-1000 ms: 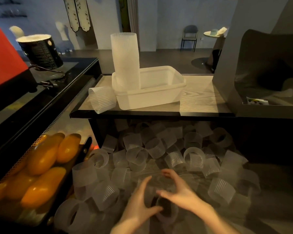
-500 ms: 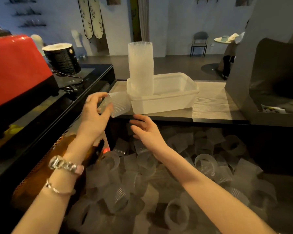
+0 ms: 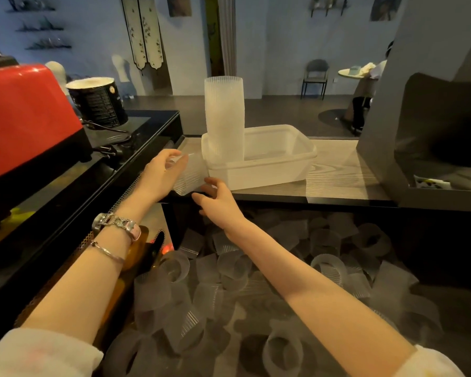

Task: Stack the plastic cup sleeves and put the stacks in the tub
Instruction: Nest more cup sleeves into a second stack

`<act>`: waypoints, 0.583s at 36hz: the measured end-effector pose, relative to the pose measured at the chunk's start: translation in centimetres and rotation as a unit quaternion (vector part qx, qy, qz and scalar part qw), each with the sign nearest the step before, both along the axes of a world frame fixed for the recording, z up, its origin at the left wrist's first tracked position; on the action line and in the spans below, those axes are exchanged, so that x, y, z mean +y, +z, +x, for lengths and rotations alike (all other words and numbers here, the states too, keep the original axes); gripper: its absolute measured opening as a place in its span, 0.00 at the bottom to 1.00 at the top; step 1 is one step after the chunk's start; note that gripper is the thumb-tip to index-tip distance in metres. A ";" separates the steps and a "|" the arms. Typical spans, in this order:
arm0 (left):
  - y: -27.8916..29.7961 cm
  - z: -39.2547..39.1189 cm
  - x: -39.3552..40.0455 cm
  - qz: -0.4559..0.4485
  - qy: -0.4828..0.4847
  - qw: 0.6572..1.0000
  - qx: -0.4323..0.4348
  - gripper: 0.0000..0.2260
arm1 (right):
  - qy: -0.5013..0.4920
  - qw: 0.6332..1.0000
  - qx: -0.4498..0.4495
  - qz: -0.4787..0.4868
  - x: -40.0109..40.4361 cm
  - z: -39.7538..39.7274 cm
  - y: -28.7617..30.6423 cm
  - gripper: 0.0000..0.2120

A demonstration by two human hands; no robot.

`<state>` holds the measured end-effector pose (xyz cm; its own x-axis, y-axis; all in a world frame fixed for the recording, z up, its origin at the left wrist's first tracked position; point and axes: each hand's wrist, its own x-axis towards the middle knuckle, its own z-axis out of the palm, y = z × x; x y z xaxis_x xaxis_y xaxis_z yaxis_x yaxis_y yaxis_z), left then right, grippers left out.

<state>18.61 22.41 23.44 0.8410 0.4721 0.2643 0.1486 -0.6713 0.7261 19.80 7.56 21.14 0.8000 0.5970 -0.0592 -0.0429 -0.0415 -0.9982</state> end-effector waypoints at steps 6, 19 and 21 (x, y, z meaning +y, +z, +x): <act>0.3 -1.5 -0.9 0.005 0.001 0.999 -0.048 0.21 | -0.010 0.999 0.017 0.042 -0.5 -0.3 -0.1 0.25; -0.7 -7.8 -4.0 -0.063 -0.047 0.996 -0.048 0.33 | -0.001 0.996 -0.043 0.075 -5.7 -0.9 -1.3 0.37; -1.0 -8.4 -5.1 -0.058 -0.078 0.994 -0.040 0.34 | 0.008 0.995 -0.089 0.041 -7.1 -1.1 -1.6 0.36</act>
